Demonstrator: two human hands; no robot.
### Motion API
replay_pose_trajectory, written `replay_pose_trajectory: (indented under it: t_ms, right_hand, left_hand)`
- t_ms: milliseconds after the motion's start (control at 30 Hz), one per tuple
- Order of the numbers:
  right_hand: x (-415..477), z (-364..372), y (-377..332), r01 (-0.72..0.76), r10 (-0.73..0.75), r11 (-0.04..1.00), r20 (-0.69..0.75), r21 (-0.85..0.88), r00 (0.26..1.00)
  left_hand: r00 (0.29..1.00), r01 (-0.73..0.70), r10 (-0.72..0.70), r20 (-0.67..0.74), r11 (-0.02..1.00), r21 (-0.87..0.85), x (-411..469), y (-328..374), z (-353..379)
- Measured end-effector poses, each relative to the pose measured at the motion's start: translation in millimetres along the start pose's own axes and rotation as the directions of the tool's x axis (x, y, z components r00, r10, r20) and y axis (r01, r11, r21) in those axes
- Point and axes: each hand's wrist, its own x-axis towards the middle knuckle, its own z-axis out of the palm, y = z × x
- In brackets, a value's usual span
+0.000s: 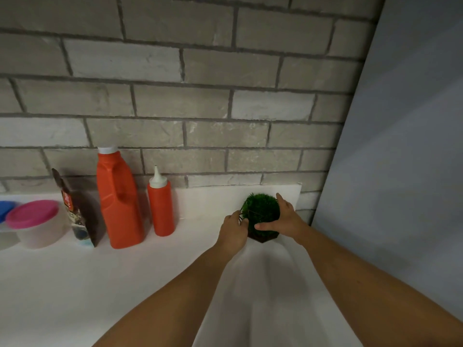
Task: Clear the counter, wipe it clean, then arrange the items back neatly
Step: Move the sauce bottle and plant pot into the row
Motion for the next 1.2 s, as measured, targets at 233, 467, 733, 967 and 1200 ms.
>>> replay_pose_trajectory:
  t_ms: [233,467,733,967,1200]
  right_hand:
    - [9,-1,21,0.052,-0.056,0.982,0.015,0.184,0.998]
    - [11,10,23,0.137,-0.131,0.985,-0.068,0.102,0.989]
    - [3,40,-19,0.258,-0.251,0.962,-0.082,0.086,0.964]
    - [-2,85,-56,0.309,-0.306,0.950,-0.052,0.052,0.951]
    - [-7,102,-67,0.301,-0.298,0.952,-0.051,0.053,0.953]
  left_hand:
    - [1.000,-0.027,0.027,-0.005,0.992,-0.126,2,1,14]
    - [0.996,-0.091,0.091,-0.008,0.985,-0.150,0,1,12]
    - [0.976,-0.196,0.190,-0.106,0.979,-0.048,-10,-16,-38]
    - [0.976,-0.170,0.165,-0.145,0.985,-0.025,-27,-41,-88]
    - [0.985,-0.110,0.109,-0.133,0.994,-0.002,-24,-58,-102]
